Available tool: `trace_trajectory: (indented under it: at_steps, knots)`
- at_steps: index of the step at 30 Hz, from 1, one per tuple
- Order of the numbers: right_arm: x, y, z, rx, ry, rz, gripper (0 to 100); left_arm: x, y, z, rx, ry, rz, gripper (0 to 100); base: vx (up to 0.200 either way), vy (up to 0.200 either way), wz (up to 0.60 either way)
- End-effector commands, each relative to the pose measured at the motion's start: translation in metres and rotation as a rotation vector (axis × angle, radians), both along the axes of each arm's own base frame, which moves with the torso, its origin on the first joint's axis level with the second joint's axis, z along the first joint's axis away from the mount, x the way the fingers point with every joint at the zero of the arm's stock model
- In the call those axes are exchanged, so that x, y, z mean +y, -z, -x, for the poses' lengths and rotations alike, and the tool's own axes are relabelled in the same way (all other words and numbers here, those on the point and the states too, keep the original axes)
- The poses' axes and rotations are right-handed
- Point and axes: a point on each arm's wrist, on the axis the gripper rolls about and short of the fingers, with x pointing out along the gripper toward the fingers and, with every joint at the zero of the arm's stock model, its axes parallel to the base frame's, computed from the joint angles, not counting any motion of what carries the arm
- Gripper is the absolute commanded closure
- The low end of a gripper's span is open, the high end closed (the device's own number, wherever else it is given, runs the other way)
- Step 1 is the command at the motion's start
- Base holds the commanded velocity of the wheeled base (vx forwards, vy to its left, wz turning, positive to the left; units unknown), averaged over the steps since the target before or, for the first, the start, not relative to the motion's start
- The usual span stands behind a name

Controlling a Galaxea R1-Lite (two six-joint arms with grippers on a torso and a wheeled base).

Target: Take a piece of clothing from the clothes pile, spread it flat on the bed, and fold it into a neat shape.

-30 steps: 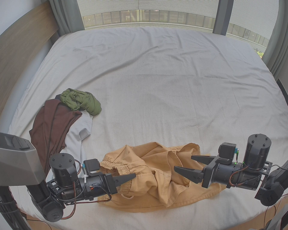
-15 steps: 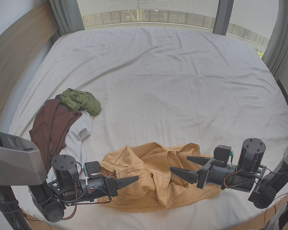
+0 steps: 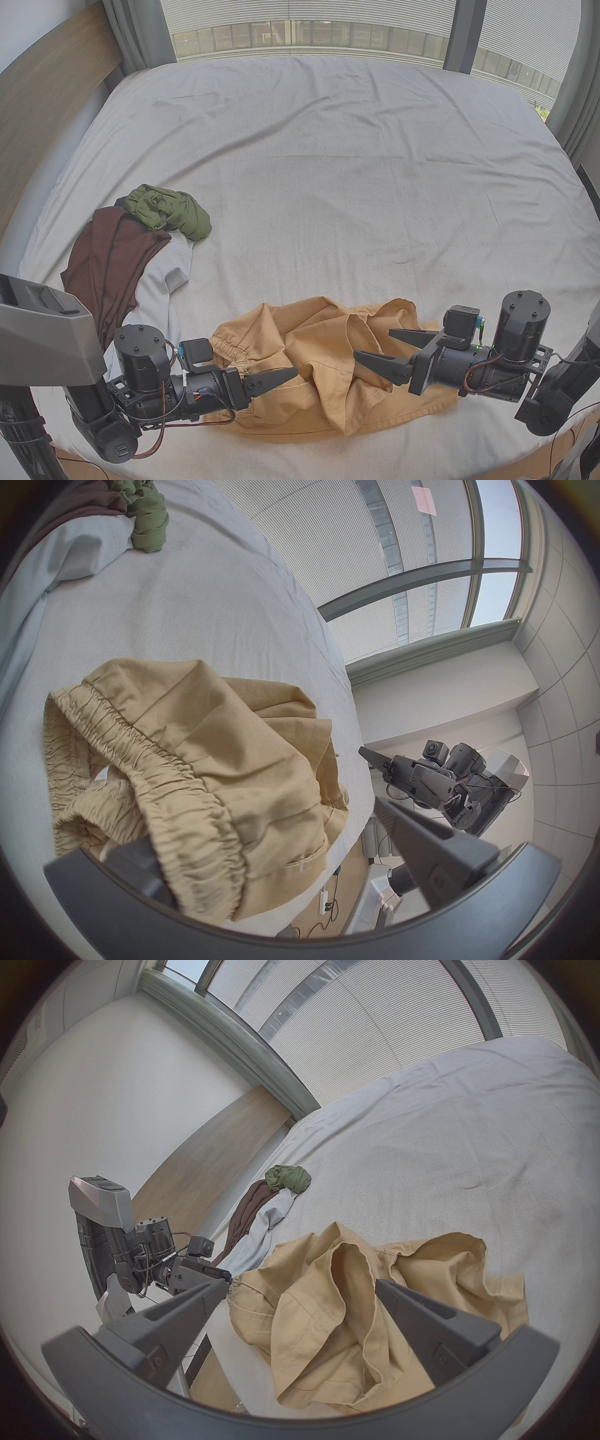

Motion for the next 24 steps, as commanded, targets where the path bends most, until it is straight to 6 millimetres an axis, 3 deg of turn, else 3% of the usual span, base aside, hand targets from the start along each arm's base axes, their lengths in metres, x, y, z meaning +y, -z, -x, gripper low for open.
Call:
trace_trajectory:
  at_steps: [1, 10, 14, 19, 24]
  knots:
    - [0.000, 0.000, 0.000, 0.001, -0.001, 0.001, 0, 0.000, 0.000, -0.001, -0.004, -0.006, 0.000, 100, 0.000, 0.000, 0.00]
    - [0.001, 0.002, 0.002, 0.008, -0.010, 0.005, 0, 0.000, -0.001, -0.002, -0.008, -0.012, 0.002, 100, 0.000, 0.000, 0.00]
    - [0.003, 0.002, 0.003, 0.009, -0.017, 0.004, 0, 0.003, -0.008, -0.004, -0.036, -0.028, 0.012, 100, 0.000, 0.000, 0.00]
    - [0.010, 0.011, 0.005, 0.040, -0.047, 0.010, 0, 0.008, -0.031, 0.002, -0.108, -0.033, 0.055, 100, 0.000, 0.000, 0.00]
    - [0.014, 0.018, 0.008, 0.081, -0.060, 0.001, 0, 0.008, -0.028, 0.002, -0.099, -0.031, 0.048, 100, 0.000, 0.000, 0.00]
